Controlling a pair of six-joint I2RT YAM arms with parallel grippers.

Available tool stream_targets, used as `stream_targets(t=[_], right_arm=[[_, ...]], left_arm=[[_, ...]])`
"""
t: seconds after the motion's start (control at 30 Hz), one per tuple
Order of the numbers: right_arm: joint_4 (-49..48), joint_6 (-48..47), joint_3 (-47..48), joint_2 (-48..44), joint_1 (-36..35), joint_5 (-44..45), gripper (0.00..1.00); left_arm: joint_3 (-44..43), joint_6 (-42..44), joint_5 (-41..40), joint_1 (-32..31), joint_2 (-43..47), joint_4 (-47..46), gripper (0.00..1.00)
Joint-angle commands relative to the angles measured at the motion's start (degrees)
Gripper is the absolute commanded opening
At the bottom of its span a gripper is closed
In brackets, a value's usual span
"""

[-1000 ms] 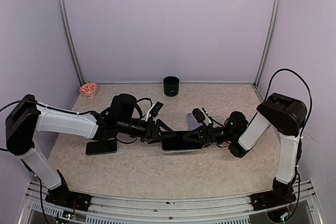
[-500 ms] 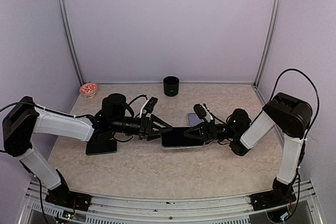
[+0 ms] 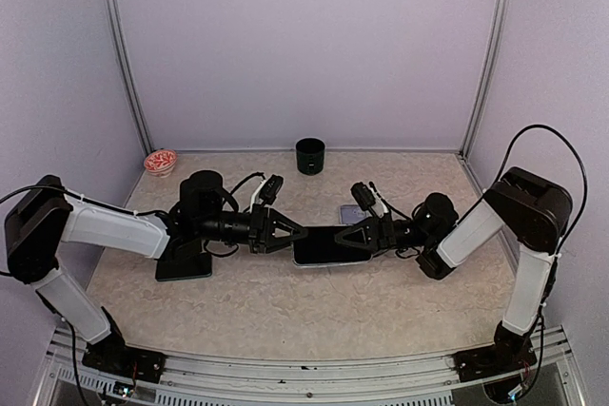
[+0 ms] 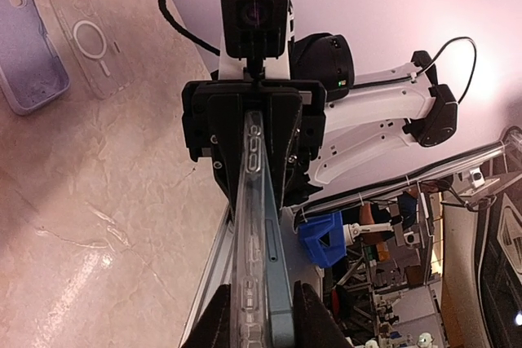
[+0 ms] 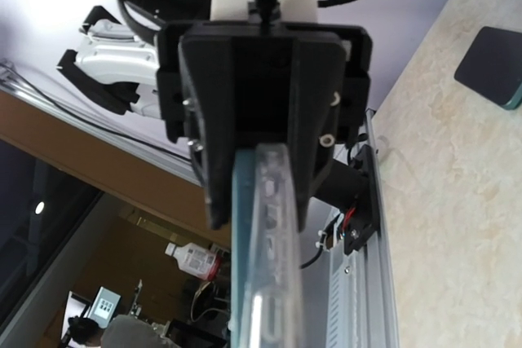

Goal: Put the phone into the phone case
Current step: Press the corner of the phone case at the top left corner of the phone case.

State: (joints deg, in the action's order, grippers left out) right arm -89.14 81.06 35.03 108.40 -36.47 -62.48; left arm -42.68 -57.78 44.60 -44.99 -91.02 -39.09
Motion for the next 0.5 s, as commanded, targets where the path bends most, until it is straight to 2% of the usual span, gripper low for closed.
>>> stream_targets(t=[0.0, 0.3, 0.47], right_arm=[[-14.82, 0.08, 0.61, -0.51, 0.75, 1.34, 0.13], [-9.63, -3.53, 0.14, -1.45, 0.70, 0.59, 0.21], [-5.87, -5.95, 0.11, -2.78, 0.70, -0.11, 0.28]], left_arm=[[-0.38, -0.19, 3.41, -0.45, 0.72, -7.10, 0.19], [-0.65, -0.29, 2.52, -0.36, -0.32, -6.39, 0.01], [-1.98, 2.81, -0.07, -0.36, -0.41, 0.27, 0.00]])
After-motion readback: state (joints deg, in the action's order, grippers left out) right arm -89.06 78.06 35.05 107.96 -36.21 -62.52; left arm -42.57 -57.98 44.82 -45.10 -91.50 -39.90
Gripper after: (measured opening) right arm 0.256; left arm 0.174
